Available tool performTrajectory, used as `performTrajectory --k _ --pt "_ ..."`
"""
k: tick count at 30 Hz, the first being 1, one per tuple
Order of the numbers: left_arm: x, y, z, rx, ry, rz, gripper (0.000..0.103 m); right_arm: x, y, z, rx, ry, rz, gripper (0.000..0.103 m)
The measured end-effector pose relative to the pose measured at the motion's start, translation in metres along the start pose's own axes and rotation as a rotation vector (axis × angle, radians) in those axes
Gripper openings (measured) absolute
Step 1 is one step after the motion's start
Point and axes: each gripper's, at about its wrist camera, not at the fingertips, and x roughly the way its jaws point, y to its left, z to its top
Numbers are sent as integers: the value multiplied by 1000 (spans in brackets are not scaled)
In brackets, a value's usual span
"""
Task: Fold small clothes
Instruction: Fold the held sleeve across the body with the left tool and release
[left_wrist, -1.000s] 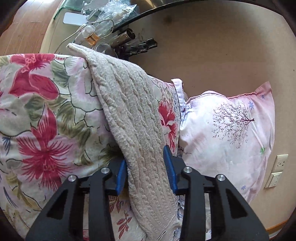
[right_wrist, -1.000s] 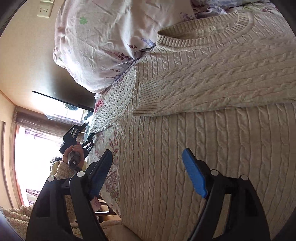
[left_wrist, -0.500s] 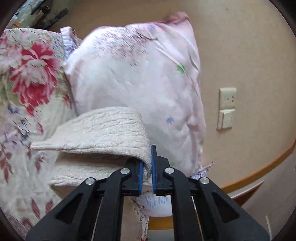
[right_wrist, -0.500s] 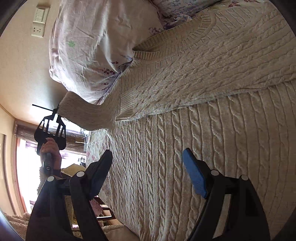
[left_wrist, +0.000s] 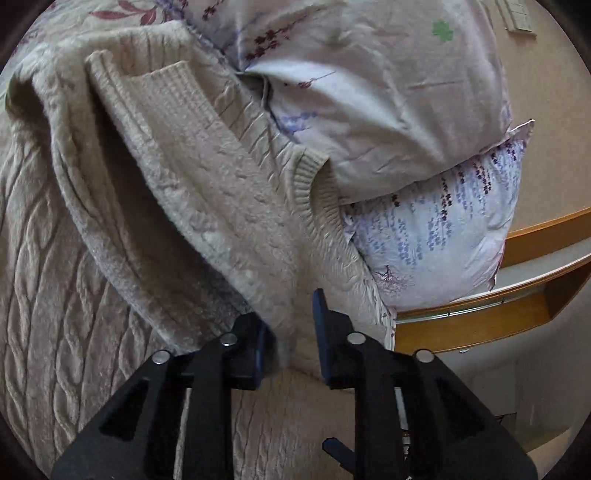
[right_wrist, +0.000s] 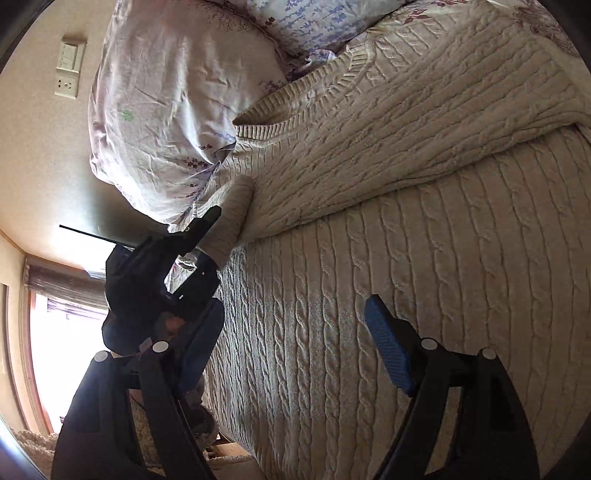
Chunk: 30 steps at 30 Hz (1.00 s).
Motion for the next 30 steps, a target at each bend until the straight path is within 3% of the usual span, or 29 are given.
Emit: performTrajectory --k 4,7,9,10,11,12,18,21,24,28,30 --pt "-22 9 15 -91 -90 -70 60 -7 -10 -3 18 -16 -13 80" --pt "-30 15 31 -135 -136 -73 59 -10 -16 -5 30 -23 -16 80" --pt "-30 22 38 -183 -141 -82 51 -11 -18 -5 33 -22 -17 80" --pt "-29 25 39 -209 -143 -95 36 -11 -19 -5 32 -22 -16 80" --pt "-29 28 39 -232 -145 -120 27 -12 -20 -5 32 -23 -14 80" --pt "-27 29 38 -252 -140 -150 8 -13 -21 -5 31 -22 -13 80" --pt "0 -12 27 -241 -112 -337 7 -23 -32 -1 34 -24 -8 80" --pt "19 -51 17 -149 -94 -401 7 -33 -37 0 32 -39 -15 80" --pt "40 -94 -1 23 -61 -388 7 -46 -47 1 40 -57 -24 80" --pt "84 -135 -48 353 66 -169 8 -64 -68 1 88 -92 -49 80" --pt "108 -135 -74 454 155 -57 13 -75 -79 1 115 -116 -59 80"
